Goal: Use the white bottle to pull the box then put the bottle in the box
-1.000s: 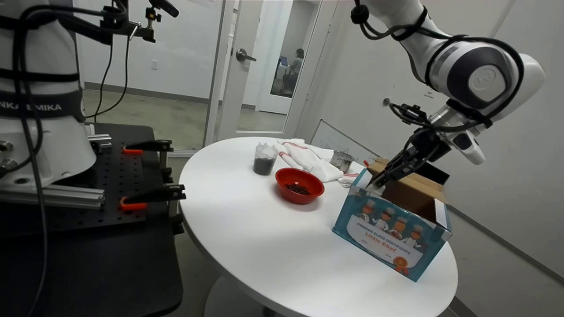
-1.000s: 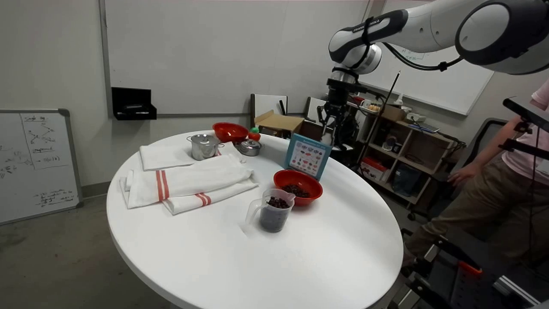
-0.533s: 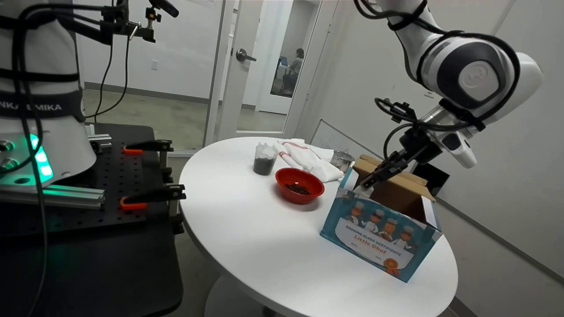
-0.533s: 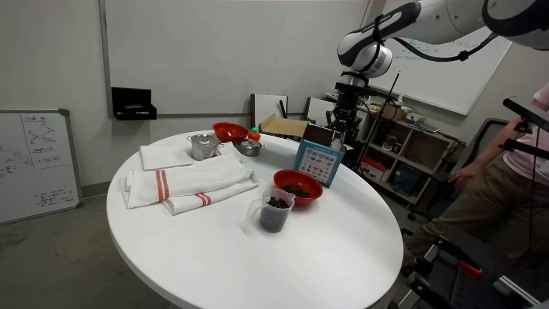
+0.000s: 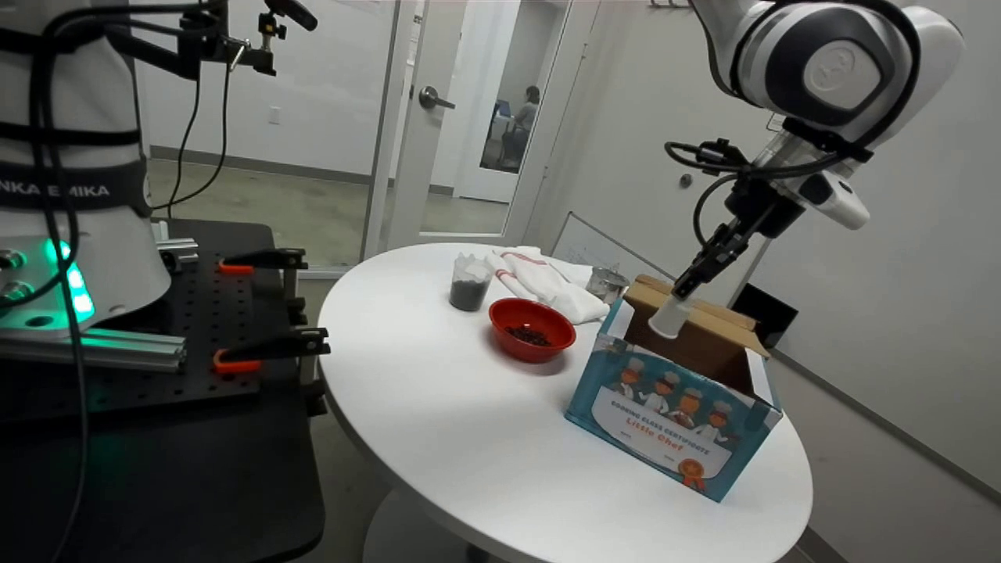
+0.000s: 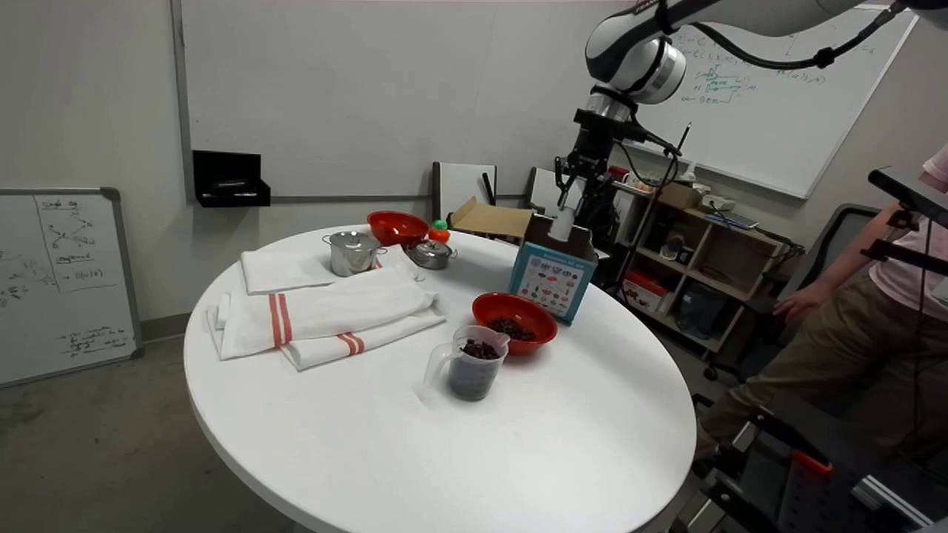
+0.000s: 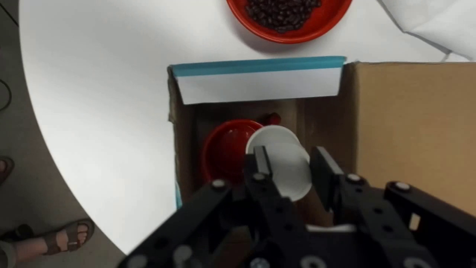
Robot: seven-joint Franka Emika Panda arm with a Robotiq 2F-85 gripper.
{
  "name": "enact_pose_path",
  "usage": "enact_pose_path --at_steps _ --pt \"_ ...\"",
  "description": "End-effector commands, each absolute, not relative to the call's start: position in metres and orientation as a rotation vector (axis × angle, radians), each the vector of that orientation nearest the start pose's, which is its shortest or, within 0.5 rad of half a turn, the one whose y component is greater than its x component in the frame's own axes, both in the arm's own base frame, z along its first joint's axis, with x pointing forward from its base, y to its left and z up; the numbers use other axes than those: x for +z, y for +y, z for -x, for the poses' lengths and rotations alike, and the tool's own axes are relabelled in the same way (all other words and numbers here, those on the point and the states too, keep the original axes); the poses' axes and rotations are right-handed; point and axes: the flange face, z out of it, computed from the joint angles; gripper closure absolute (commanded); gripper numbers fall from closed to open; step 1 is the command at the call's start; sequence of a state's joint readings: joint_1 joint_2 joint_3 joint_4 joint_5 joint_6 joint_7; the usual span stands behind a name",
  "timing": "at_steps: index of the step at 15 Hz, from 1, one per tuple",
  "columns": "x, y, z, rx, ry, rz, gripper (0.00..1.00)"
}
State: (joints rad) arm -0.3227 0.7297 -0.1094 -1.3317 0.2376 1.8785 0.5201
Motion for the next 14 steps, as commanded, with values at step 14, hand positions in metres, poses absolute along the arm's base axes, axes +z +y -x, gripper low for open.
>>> enact_pose_path --at_steps 14 --pt "0.306 -0.278 -0.681 0.119 1.489 2.673 0.91"
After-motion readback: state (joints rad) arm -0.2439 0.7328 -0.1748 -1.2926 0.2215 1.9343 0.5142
